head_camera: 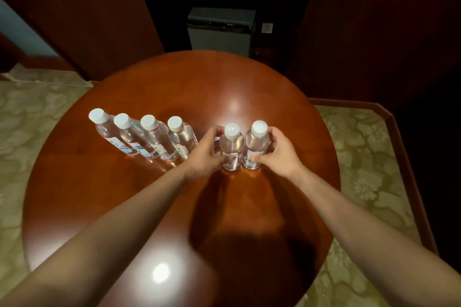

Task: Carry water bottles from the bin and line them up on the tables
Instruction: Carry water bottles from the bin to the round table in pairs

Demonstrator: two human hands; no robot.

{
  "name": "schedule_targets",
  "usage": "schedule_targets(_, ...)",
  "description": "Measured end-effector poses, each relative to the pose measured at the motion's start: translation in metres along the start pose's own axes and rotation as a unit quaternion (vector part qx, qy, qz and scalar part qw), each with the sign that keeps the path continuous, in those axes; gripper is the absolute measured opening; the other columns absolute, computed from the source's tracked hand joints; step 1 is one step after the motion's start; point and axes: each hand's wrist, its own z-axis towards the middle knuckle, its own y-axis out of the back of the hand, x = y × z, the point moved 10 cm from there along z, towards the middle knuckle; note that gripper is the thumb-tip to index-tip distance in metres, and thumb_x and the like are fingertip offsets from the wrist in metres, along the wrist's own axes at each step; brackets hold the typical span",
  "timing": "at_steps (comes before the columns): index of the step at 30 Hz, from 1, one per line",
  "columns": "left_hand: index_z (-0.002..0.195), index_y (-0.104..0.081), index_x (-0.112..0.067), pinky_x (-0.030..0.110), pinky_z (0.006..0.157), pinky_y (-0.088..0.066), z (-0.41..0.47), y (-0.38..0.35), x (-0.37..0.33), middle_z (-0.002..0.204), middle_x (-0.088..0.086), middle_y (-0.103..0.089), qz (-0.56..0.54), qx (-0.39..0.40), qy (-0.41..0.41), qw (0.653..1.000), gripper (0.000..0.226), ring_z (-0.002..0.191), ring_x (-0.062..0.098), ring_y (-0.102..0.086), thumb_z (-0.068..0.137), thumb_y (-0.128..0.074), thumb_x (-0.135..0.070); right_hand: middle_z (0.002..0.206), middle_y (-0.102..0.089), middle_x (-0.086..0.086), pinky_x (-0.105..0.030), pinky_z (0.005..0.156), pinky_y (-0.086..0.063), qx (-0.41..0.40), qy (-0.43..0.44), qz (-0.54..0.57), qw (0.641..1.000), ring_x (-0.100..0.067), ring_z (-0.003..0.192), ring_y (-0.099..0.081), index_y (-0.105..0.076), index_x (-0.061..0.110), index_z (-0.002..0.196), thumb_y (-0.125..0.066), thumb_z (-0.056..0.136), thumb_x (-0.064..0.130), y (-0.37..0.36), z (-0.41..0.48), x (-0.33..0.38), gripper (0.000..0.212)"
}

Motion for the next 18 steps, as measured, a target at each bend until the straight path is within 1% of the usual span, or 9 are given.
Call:
schedule_targets(4, 0.127, -0.038, -0.027, 0.034, 0.107, -0.046, 0.0, -0.001, 0.006, 0.133, 0.001, -0.052, 0.027, 0.009, -0.011, 1.0, 0.066, 0.124, 0.011, -0.054, 0.079, -0.077, -0.005, 0.108, -0.064, 0.011, -0.027, 0.091, -0.051, -0.011, 0.011, -0.004, 1.0, -0.015, 0.105, -0.064, -0.051, 0.037, 0.099, -0.088, 0.062, -0.003, -0.004, -0.003, -0.006, 0.066)
schedule_targets(6, 0.128, -0.036, -0.024, 0.026, 0.103, -0.047, 0.0, -0.002, 0.01, 0.134, 0.004, -0.05, 0.034, 0.012, -0.012, 0.999, 0.066, 0.122, 0.007, -0.054, 0.08, -0.075, -0.002, 0.109, -0.063, 0.013, -0.023, 0.09, -0.049, -0.014, 0.012, -0.007, 1.0, -0.014, 0.106, -0.062, -0.05, 0.038, 0.099, -0.088, 0.063, -0.003, -0.006, -0.005, -0.008, 0.067)
schedule_targets(8, 0.128, -0.034, -0.022, 0.016, 0.097, -0.047, -0.002, -0.004, 0.01, 0.135, 0.004, -0.049, 0.038, 0.018, -0.011, 0.999, 0.066, 0.118, 0.001, -0.054, 0.081, -0.073, 0.003, 0.108, -0.062, 0.015, -0.024, 0.089, -0.05, -0.014, 0.008, -0.008, 1.0, -0.014, 0.106, -0.063, -0.049, 0.037, 0.102, -0.087, 0.064, -0.002, -0.007, -0.007, -0.009, 0.066)
schedule_targets(9, 0.129, -0.033, -0.022, 0.018, 0.099, -0.048, -0.002, -0.005, 0.009, 0.135, 0.003, -0.05, 0.043, 0.019, -0.013, 0.999, 0.067, 0.118, 0.002, -0.055, 0.081, -0.073, 0.002, 0.107, -0.063, 0.014, -0.027, 0.09, -0.052, -0.012, 0.006, -0.011, 1.0, -0.014, 0.105, -0.063, -0.05, 0.036, 0.104, -0.086, 0.065, -0.001, -0.008, -0.005, -0.01, 0.066)
schedule_targets(11, 0.132, -0.035, -0.022, 0.032, 0.106, -0.046, -0.002, -0.004, 0.002, 0.134, 0.0, -0.051, 0.077, 0.011, -0.021, 0.997, 0.07, 0.121, 0.009, -0.054, 0.078, -0.077, -0.003, 0.106, -0.062, 0.015, -0.035, 0.094, -0.053, -0.005, 0.004, -0.028, 1.0, -0.014, 0.103, -0.063, -0.049, 0.03, 0.111, -0.085, 0.067, 0.001, -0.009, -0.006, -0.007, 0.063)
schedule_targets(12, 0.134, -0.037, -0.021, 0.038, 0.107, -0.045, -0.002, -0.001, -0.002, 0.133, -0.001, -0.052, 0.102, 0.004, -0.026, 0.994, 0.073, 0.122, 0.012, -0.053, 0.075, -0.079, -0.008, 0.105, -0.062, 0.016, -0.036, 0.095, -0.052, -0.001, 0.005, -0.036, 0.999, -0.014, 0.103, -0.063, -0.049, 0.028, 0.116, -0.084, 0.068, 0.002, -0.009, -0.007, -0.003, 0.064)
schedule_targets(14, 0.133, -0.045, -0.021, 0.044, 0.107, -0.044, -0.003, 0.003, -0.013, 0.131, -0.001, -0.055, 0.129, -0.001, -0.047, 0.991, 0.074, 0.122, 0.016, -0.053, 0.068, -0.081, -0.021, 0.107, -0.06, 0.017, -0.033, 0.096, -0.049, 0.005, 0.013, -0.044, 0.999, -0.013, 0.106, -0.061, -0.049, 0.024, 0.127, -0.083, 0.07, 0.002, -0.009, -0.011, 0.007, 0.069)
schedule_targets(16, 0.129, -0.053, -0.024, 0.044, 0.106, -0.044, -0.007, 0.007, -0.029, 0.125, -0.004, -0.056, 0.137, -0.002, -0.078, 0.988, 0.069, 0.119, 0.017, -0.055, 0.067, -0.084, -0.025, 0.115, -0.062, 0.012, -0.035, 0.1, -0.049, 0.001, 0.035, -0.051, 0.998, -0.013, 0.111, -0.06, -0.049, 0.025, 0.133, -0.084, 0.07, 0.005, -0.006, -0.014, 0.02, 0.074)
schedule_targets(18, 0.125, -0.06, -0.022, 0.04, 0.105, -0.045, -0.011, 0.015, -0.049, 0.116, -0.008, -0.056, 0.164, -0.01, -0.105, 0.981, 0.057, 0.114, 0.015, -0.056, 0.073, -0.083, -0.016, 0.123, -0.064, 0.006, -0.04, 0.102, -0.048, -0.009, 0.054, -0.079, 0.995, -0.016, 0.115, -0.06, -0.053, 0.025, 0.133, -0.083, 0.072, 0.01, -0.001, -0.016, 0.032, 0.07)
